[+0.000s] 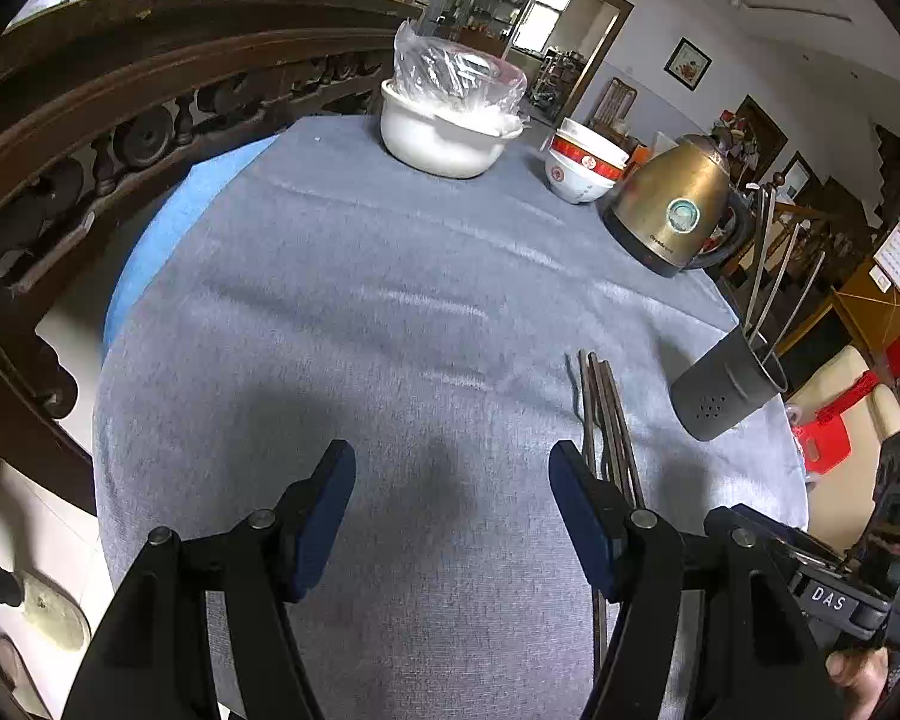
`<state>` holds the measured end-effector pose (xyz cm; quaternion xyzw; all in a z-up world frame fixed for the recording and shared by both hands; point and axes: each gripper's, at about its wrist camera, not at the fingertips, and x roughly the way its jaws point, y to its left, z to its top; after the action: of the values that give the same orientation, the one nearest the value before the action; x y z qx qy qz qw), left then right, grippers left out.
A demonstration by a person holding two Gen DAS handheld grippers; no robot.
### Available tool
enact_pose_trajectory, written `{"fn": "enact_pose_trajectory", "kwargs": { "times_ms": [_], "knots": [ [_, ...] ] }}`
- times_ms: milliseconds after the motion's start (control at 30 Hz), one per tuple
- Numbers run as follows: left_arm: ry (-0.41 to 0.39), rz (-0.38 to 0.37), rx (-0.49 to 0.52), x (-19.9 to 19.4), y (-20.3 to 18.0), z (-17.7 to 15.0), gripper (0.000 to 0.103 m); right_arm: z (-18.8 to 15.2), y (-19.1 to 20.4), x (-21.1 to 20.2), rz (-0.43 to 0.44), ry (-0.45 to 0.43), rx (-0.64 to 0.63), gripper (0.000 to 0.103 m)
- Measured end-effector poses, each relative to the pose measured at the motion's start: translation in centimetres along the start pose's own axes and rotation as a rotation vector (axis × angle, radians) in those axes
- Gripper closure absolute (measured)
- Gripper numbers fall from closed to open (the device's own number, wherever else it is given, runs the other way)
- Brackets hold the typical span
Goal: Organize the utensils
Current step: 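Pull both tools back from the cup toward the remaining chopsticks, then grasp a dark chopstick with the right tool while the left tool grasps another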
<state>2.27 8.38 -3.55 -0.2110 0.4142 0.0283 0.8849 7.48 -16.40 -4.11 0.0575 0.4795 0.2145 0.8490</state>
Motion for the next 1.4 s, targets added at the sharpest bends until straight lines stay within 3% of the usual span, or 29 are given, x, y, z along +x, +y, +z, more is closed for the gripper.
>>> {"fn": "enact_pose_trajectory", "kwargs": {
  "times_ms": [233,367,533,633,1000,1400],
  "knots": [
    [0.019,-0.007,0.013,0.6,-0.4,-0.3,0.035,1.3,0.3,2.0,-0.018,0.11,-0.029,0.031],
    [0.033,0.003,0.019,0.8,-0.5,-0.3,0.035,2.3,0.7,3.3,-0.025,0.137,-0.052,0.051],
    [0.02,0.003,0.02,0.5,-0.2,0.0,0.035,3.0,0.5,4.3,-0.022,0.166,-0.048,0.051],
    [0.034,-0.01,0.01,0.8,0.2,-0.1,0.035,3.2,0.8,4.5,-0.053,0.193,-0.077,0.062],
    [0.057,-0.036,0.0,1.7,0.6,-0.2,0.035,3.6,0.7,5.7,-0.073,0.291,-0.08,0.066],
    [0.087,-0.039,0.005,2.0,0.2,-0.4,0.035,4.8,0.9,8.7,-0.01,0.345,-0.059,0.089]
  ]
}}
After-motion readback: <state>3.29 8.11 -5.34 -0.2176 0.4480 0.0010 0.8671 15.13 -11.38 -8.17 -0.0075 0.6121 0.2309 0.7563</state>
